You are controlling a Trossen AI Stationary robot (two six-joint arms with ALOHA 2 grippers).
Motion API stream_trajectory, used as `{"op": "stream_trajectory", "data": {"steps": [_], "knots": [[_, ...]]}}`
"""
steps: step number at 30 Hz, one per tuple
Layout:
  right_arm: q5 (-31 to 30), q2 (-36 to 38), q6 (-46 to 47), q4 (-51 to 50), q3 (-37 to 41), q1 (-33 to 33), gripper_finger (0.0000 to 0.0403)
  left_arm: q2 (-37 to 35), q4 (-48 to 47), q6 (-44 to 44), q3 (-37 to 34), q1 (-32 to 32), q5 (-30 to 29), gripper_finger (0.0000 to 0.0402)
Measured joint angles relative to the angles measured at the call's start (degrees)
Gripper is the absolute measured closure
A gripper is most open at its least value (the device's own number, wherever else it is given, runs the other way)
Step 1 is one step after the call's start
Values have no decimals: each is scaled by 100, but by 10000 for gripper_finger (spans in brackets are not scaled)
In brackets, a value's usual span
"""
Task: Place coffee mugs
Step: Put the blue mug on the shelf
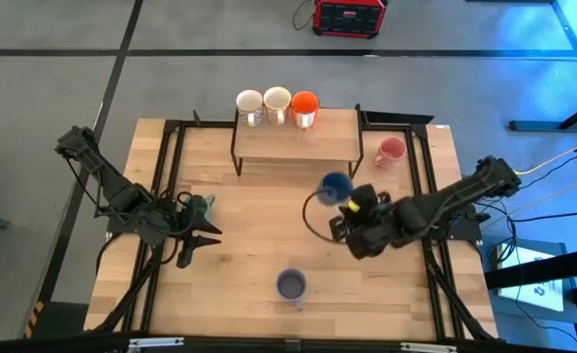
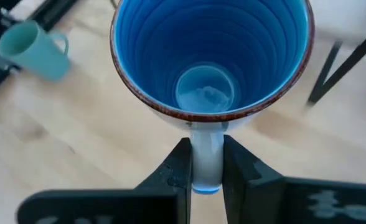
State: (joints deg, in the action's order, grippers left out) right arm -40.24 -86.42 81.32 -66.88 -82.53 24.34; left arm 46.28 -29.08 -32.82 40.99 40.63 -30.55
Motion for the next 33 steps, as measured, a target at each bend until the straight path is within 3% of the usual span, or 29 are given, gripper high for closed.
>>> {"op": "stream_trajectory", "data": {"steps": [9,18,33], "knots": [[-61,171,-1699,-389,-584,-1401,370,0,0,0,-1,2,-2,292],[626,311,-3175,-314,-628,-3014,370,-2,0,-18,-1,2,-7,292],[1364,366,-4017,695,-254,-4320,370,0,0,-111,0,-1,-38,292]]}}
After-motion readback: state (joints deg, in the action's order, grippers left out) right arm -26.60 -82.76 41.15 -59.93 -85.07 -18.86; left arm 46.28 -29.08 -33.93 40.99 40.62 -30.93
